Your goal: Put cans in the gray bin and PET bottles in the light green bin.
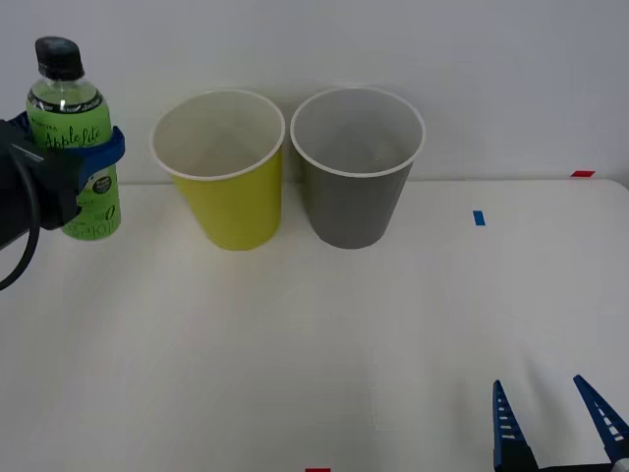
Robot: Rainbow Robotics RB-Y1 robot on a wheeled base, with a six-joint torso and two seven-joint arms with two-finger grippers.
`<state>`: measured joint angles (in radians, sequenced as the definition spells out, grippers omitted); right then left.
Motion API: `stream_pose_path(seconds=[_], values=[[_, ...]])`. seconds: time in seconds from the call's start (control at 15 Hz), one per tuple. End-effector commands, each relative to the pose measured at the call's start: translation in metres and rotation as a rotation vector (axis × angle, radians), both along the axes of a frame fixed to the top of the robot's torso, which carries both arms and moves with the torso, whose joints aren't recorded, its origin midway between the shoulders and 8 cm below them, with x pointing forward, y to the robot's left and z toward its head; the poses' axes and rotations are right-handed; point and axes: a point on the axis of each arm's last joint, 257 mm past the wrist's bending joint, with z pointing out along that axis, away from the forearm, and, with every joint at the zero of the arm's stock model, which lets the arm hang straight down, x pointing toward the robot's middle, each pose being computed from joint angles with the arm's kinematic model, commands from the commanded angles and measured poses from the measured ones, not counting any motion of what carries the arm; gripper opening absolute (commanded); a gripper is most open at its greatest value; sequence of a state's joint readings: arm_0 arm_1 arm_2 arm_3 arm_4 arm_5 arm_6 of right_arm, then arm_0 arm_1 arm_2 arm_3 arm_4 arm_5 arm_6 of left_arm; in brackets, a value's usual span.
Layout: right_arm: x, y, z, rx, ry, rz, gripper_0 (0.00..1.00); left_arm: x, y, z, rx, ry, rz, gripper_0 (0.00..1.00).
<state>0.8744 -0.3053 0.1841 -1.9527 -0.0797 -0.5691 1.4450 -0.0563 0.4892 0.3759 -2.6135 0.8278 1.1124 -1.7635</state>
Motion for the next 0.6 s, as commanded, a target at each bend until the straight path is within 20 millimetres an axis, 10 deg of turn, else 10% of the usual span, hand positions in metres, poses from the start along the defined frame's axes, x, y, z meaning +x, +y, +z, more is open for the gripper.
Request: stream_pose_path(seconds=[0.07, 0.6], values=[[0.0, 0.0, 0.0, 0.0, 0.0, 0.0, 0.95, 0.025, -0.006, 0.023, -0.012, -0.031, -0.03, 0.0], [0.0, 0.0, 0.0, 0.0, 0.0, 0.0, 0.95, 0.105, -0.036, 0.038, -0.086, -0.015, -0.088, 0.0]])
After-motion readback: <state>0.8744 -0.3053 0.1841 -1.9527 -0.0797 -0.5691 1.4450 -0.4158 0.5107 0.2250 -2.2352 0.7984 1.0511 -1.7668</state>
